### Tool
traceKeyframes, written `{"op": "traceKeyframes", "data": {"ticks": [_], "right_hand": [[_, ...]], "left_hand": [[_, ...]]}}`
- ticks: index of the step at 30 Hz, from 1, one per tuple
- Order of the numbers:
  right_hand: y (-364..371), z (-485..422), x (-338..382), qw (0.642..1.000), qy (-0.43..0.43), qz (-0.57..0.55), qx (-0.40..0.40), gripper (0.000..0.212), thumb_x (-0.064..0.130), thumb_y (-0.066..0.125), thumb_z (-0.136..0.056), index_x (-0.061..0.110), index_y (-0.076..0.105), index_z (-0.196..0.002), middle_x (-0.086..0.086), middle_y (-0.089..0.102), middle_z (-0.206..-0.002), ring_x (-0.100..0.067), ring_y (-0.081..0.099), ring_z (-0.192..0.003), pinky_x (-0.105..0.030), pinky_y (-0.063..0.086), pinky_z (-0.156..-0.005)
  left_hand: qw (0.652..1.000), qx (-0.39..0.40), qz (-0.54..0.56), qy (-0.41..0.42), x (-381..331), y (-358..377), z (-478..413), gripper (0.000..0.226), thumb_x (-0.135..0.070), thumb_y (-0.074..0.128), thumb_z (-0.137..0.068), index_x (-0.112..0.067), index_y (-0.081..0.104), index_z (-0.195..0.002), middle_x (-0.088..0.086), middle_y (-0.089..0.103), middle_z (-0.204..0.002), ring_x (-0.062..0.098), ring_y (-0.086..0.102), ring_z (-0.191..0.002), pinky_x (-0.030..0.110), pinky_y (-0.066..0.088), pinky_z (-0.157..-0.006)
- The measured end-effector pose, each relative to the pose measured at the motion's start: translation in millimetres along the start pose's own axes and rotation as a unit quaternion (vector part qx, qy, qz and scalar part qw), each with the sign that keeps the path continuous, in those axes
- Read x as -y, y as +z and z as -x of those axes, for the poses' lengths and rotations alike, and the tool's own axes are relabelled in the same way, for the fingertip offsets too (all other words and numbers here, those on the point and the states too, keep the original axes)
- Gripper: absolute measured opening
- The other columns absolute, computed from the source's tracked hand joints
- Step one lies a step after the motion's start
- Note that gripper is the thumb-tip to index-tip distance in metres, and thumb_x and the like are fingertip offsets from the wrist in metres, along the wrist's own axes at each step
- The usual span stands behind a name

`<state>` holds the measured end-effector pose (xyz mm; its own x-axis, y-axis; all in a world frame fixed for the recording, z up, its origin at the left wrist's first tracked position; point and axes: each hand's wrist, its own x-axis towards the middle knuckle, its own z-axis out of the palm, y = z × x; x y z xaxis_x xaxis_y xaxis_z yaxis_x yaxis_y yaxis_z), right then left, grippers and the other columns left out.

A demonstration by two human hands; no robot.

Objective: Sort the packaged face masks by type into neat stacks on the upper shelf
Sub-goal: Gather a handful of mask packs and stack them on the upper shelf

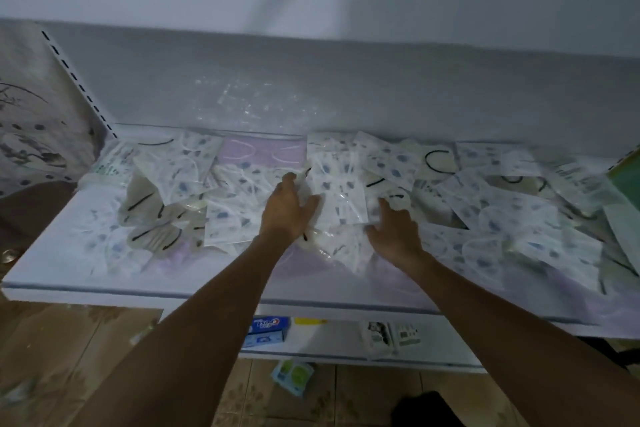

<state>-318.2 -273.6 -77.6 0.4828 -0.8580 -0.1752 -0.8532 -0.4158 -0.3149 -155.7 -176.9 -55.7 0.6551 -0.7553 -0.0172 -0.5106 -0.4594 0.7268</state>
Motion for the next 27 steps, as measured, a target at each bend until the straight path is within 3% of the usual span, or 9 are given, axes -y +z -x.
{"op": "traceKeyframes", "data": {"ticks": [3,6,8,10,12,14,17,23,27], "right_hand": [[-5.5,-6.1,16.4,0.993,-0.058,-0.101,0.030,0.064,0.022,0.048,-0.093,0.013,0.018,-0.149,-0.017,0.040,-0.144,-0.032,0.040,-0.129,-0.038,0.037,-0.104],[-12.2,-11.5,31.2,0.960,-0.062,-0.265,0.060,0.061,0.013,0.048,-0.090,0.016,0.026,-0.147,-0.009,0.046,-0.139,-0.022,0.051,-0.115,-0.024,0.043,-0.082],[-16.6,-13.1,38.7,0.934,-0.049,-0.347,0.073,0.052,0.010,0.052,-0.087,0.017,0.039,-0.138,-0.005,0.054,-0.129,-0.014,0.055,-0.097,-0.014,0.042,-0.064],[-21.0,-12.9,42.1,0.921,-0.043,-0.376,0.092,0.047,0.009,0.054,-0.086,0.016,0.047,-0.132,-0.004,0.057,-0.124,-0.012,0.055,-0.097,-0.012,0.041,-0.066],[-23.7,-13.5,40.9,0.946,-0.076,-0.310,0.064,0.038,0.010,0.052,-0.087,0.013,0.052,-0.125,-0.007,0.060,-0.118,-0.019,0.057,-0.104,-0.024,0.046,-0.079],[-30.1,-17.9,35.9,0.978,-0.125,-0.164,-0.033,0.029,0.017,0.050,-0.090,0.012,0.056,-0.117,-0.009,0.065,-0.107,-0.026,0.060,-0.100,-0.032,0.047,-0.080],[-44.8,-41.3,22.8,0.976,-0.138,-0.095,-0.138,0.037,0.021,0.049,-0.091,0.013,0.051,-0.128,-0.013,0.060,-0.118,-0.030,0.053,-0.110,-0.035,0.043,-0.085],[-55.2,-91.7,40.5,0.991,-0.118,0.066,0.012,0.072,0.049,0.049,-0.091,0.028,0.012,-0.150,-0.014,0.010,-0.156,-0.036,0.011,-0.142,-0.058,0.015,-0.112],[-47.5,-107.0,71.5,0.979,-0.139,0.104,0.109,0.082,0.063,0.053,-0.083,0.028,0.018,-0.149,-0.007,0.013,-0.157,-0.038,0.015,-0.141,-0.062,0.017,-0.110]], "left_hand": [[0.996,0.000,-0.083,-0.038,-13.6,21.1,-4.0,0.071,-0.050,0.054,-0.087,-0.007,0.028,-0.137,0.019,0.052,-0.128,0.036,0.049,-0.119,0.042,0.042,-0.095],[0.992,-0.003,-0.066,-0.109,-18.3,32.0,-2.4,0.078,-0.049,0.055,-0.087,-0.003,0.023,-0.142,0.020,0.047,-0.136,0.034,0.044,-0.126,0.040,0.038,-0.103],[0.989,-0.007,-0.046,-0.140,-18.4,33.0,2.5,0.070,-0.044,0.060,-0.086,-0.005,0.035,-0.138,0.014,0.051,-0.134,0.030,0.047,-0.124,0.036,0.038,-0.099],[0.986,-0.013,-0.018,-0.163,-18.3,28.9,8.6,0.058,-0.035,0.066,-0.083,-0.008,0.045,-0.130,0.010,0.057,-0.126,0.028,0.052,-0.117,0.033,0.041,-0.092],[0.983,-0.024,0.022,-0.182,-18.8,22.0,14.0,0.056,-0.026,0.071,-0.080,-0.008,0.045,-0.126,0.011,0.058,-0.121,0.029,0.054,-0.113,0.031,0.041,-0.088],[0.980,-0.030,0.078,-0.182,-17.7,14.3,18.5,0.056,-0.016,0.073,-0.078,-0.007,0.043,-0.125,0.014,0.057,-0.118,0.030,0.054,-0.109,0.029,0.041,-0.081],[0.971,-0.037,0.151,-0.182,-13.1,-0.8,25.0,0.057,-0.011,0.074,-0.076,-0.008,0.045,-0.125,0.011,0.058,-0.113,0.029,0.057,-0.104,0.029,0.046,-0.081],[0.932,-0.099,0.272,-0.217,19.0,-39.3,40.0,0.043,0.002,0.068,-0.074,-0.014,0.050,-0.109,0.014,0.061,-0.105,0.032,0.060,-0.094,0.046,0.053,-0.084],[0.909,-0.147,0.307,-0.242,47.0,-56.4,55.1,0.042,0.004,0.061,-0.074,-0.008,0.045,-0.111,0.014,0.057,-0.107,0.031,0.057,-0.096,0.045,0.052,-0.079]]}}
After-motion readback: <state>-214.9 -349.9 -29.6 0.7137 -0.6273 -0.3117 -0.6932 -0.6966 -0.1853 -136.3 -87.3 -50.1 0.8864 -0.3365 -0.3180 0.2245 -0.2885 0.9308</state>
